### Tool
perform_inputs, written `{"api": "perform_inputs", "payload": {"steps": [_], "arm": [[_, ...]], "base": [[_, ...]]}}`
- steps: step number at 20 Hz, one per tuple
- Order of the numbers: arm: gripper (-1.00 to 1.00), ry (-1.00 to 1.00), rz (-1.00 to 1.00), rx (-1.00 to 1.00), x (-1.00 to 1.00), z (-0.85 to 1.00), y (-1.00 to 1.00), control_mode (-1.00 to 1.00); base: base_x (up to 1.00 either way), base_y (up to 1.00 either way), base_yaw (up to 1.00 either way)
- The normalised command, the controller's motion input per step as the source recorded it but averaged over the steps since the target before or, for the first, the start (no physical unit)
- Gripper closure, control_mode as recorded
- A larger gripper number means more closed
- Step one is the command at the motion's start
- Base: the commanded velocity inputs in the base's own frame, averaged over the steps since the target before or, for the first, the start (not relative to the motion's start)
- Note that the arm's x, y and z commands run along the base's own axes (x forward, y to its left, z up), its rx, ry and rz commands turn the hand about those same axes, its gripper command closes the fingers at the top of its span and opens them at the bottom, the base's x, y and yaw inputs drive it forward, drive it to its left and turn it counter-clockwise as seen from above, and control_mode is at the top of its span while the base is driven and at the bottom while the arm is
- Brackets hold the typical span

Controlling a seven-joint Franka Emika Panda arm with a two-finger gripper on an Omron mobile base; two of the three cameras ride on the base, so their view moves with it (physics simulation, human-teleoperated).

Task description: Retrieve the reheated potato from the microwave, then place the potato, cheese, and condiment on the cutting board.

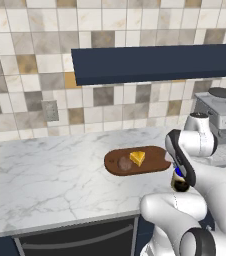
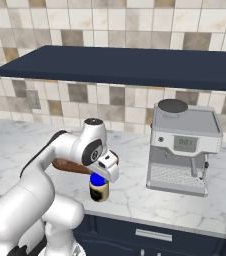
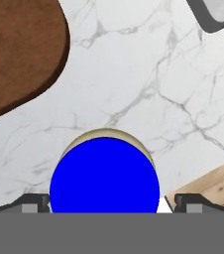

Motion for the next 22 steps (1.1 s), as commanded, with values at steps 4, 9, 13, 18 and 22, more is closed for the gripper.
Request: {"api": "perform_inputs", "payload": {"steps": [4, 9, 13, 18, 22], "arm": [[-1.0, 0.01, 0.0, 0.0, 0.02, -0.1, 0.0, -1.0], [-1.0, 0.0, 0.0, 0.0, 0.0, -0.09, 0.0, -1.0], [-1.0, 0.0, 0.0, 0.0, 0.0, -0.09, 0.0, -1.0], [-1.0, 0.02, 0.0, 0.0, -0.01, -0.17, 0.0, -1.0], [-1.0, 0.04, 0.0, 0.0, -0.06, -0.23, 0.0, -1.0]], "base": [[0.0, 0.0, 0.0], [0.0, 0.0, 0.0], [0.0, 0.0, 0.0], [0.0, 0.0, 0.0], [0.0, 0.0, 0.0]]}}
